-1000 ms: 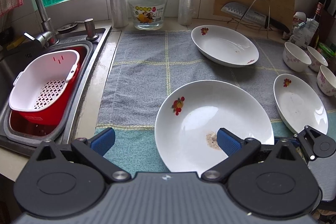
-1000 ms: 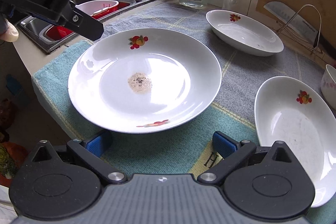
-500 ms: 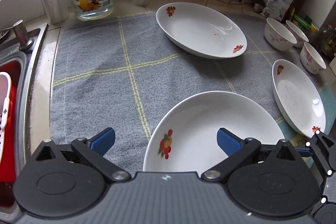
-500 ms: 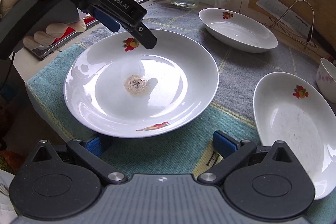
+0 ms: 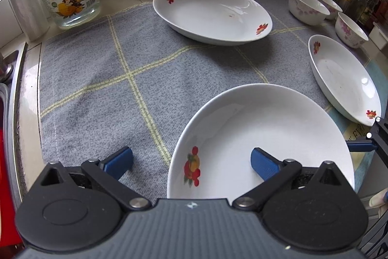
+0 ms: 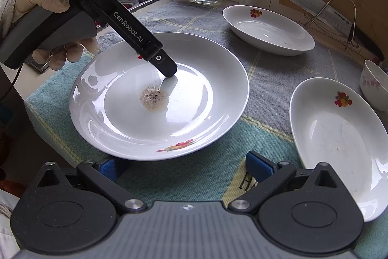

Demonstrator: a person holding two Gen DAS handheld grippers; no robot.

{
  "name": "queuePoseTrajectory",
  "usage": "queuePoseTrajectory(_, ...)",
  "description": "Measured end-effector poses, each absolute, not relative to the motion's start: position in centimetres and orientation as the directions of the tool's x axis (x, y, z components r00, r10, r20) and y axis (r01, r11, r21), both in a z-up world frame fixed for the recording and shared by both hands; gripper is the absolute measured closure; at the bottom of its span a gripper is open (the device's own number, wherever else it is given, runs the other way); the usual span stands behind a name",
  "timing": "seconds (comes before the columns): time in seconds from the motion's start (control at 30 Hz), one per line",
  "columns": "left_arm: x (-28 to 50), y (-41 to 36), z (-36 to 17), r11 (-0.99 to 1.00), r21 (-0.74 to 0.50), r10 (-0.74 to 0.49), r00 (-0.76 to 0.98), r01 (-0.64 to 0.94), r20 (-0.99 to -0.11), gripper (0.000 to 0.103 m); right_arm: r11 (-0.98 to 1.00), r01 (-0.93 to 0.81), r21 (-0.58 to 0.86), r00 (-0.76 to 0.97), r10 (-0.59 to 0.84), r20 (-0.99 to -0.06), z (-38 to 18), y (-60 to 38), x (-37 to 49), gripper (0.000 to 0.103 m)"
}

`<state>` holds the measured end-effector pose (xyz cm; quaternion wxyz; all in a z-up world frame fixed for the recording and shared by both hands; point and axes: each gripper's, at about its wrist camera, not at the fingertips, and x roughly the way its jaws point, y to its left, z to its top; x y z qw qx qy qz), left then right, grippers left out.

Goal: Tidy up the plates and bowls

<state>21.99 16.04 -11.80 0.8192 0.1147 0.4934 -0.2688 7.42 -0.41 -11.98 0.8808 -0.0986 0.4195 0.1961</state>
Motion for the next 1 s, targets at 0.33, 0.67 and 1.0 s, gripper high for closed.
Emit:
queuePoseTrajectory(0.33, 21.7, 16.2, -11.8, 0.828, -0.074, -0.339, 0.391, 0.556, -0.856, 0.000, 0.903, -0.429, -0.015, 0.574, 0.260, -0.776, -12.2, -0.4, 7.4, 0.000)
queuePoseTrajectory(0.67, 20.8, 16.2, -11.6, 0.844, -0.076, -0.323, 0.390, 0.531, -0.862, 0.001, 0.855, -0.518, -0.016, 0.597, 0.348, -0.723, -12.7, -1.4, 6.7, 0.000)
queuePoseTrajectory(1.0, 21.9, 17.1, -10.9, 0.784, -0.234, -0.418, 0.210, 0.575, -0.884, 0.001, 0.849, -0.528, -0.017, 0.625, 0.374, -0.685, -13.0, -1.9, 5.7, 0.000)
